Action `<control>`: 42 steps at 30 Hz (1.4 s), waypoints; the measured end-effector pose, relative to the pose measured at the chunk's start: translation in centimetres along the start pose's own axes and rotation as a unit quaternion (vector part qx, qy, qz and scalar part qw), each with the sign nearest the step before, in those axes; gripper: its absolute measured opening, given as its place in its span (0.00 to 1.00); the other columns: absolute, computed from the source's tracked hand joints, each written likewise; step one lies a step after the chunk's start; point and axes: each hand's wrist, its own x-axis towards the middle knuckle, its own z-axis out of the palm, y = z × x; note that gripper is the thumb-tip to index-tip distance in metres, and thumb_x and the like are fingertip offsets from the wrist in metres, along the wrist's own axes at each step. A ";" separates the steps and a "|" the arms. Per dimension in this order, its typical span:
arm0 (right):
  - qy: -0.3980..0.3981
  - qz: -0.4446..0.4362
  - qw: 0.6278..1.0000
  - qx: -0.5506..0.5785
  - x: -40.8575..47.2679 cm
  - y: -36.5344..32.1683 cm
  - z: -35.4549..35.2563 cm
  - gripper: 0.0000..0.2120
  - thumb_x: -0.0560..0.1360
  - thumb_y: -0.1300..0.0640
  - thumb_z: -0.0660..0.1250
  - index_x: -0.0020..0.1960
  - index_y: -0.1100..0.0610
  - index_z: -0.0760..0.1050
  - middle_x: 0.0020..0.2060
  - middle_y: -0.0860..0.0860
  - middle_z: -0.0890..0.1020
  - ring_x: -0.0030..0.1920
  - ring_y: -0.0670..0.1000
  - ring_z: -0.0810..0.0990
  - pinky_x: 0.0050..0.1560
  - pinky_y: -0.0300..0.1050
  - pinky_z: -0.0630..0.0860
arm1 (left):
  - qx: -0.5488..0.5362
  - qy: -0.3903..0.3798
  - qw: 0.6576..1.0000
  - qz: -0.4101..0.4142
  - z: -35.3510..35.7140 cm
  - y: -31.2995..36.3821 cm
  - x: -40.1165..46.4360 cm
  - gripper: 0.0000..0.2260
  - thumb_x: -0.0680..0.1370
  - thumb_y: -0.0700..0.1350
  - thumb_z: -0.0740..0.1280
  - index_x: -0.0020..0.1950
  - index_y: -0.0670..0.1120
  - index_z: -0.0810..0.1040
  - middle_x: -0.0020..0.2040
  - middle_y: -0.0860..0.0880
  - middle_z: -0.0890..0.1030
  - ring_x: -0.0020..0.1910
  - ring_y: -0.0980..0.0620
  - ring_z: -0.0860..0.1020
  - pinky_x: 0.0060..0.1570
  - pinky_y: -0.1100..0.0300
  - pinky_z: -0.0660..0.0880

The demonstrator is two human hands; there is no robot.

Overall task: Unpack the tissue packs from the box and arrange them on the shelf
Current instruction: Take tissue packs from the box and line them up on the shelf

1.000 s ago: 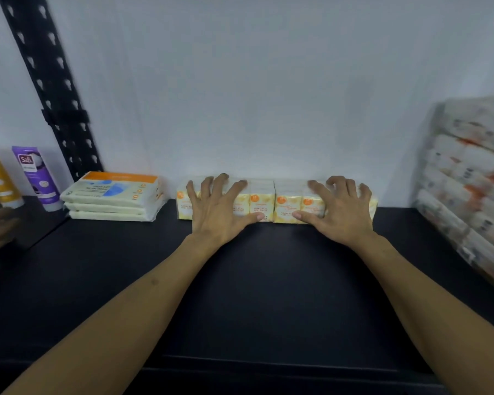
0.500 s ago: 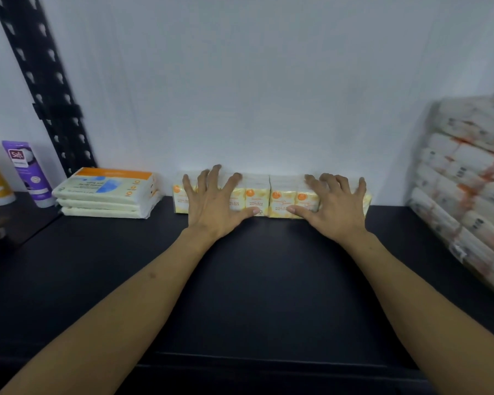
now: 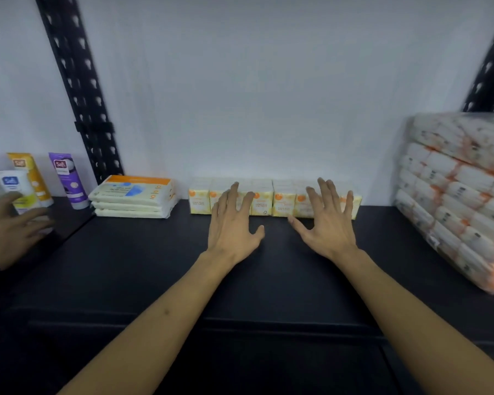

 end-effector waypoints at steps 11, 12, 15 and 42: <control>-0.199 0.072 0.976 0.058 -8.0 -4.2 -5.0 0.34 0.78 0.30 0.55 0.74 0.51 0.70 0.77 0.52 0.66 0.78 0.54 0.61 0.76 0.65 0.54 | -0.001 -0.153 0.986 -0.064 -3.4 1.2 -7.2 0.28 0.82 0.61 0.57 0.76 0.45 0.68 0.75 0.45 0.71 0.74 0.45 0.67 0.72 0.47 0.63; -0.209 0.073 0.973 0.056 -8.7 -4.6 -5.6 0.34 0.79 0.30 0.54 0.74 0.51 0.70 0.76 0.51 0.68 0.77 0.54 0.63 0.76 0.65 0.56 | 0.005 -0.166 0.984 -0.061 -3.7 1.3 -7.8 0.28 0.82 0.61 0.56 0.76 0.45 0.69 0.74 0.44 0.71 0.75 0.45 0.67 0.72 0.47 0.63; -0.230 0.075 0.969 0.041 -11.1 -5.7 -7.3 0.34 0.80 0.31 0.51 0.77 0.50 0.67 0.78 0.52 0.66 0.79 0.55 0.60 0.76 0.65 0.55 | 0.015 -0.192 0.980 -0.052 -4.7 1.4 -9.5 0.30 0.82 0.63 0.53 0.75 0.45 0.69 0.76 0.44 0.69 0.76 0.44 0.64 0.75 0.46 0.62; -0.365 0.284 0.865 0.196 -45.0 -11.5 6.1 0.26 0.82 0.45 0.60 0.77 0.54 0.61 0.73 0.54 0.71 0.71 0.57 0.70 0.71 0.56 0.67 | -0.135 -0.346 0.909 -0.189 5.6 -2.2 -45.3 0.27 0.83 0.52 0.62 0.80 0.47 0.61 0.77 0.45 0.67 0.74 0.44 0.66 0.71 0.53 0.65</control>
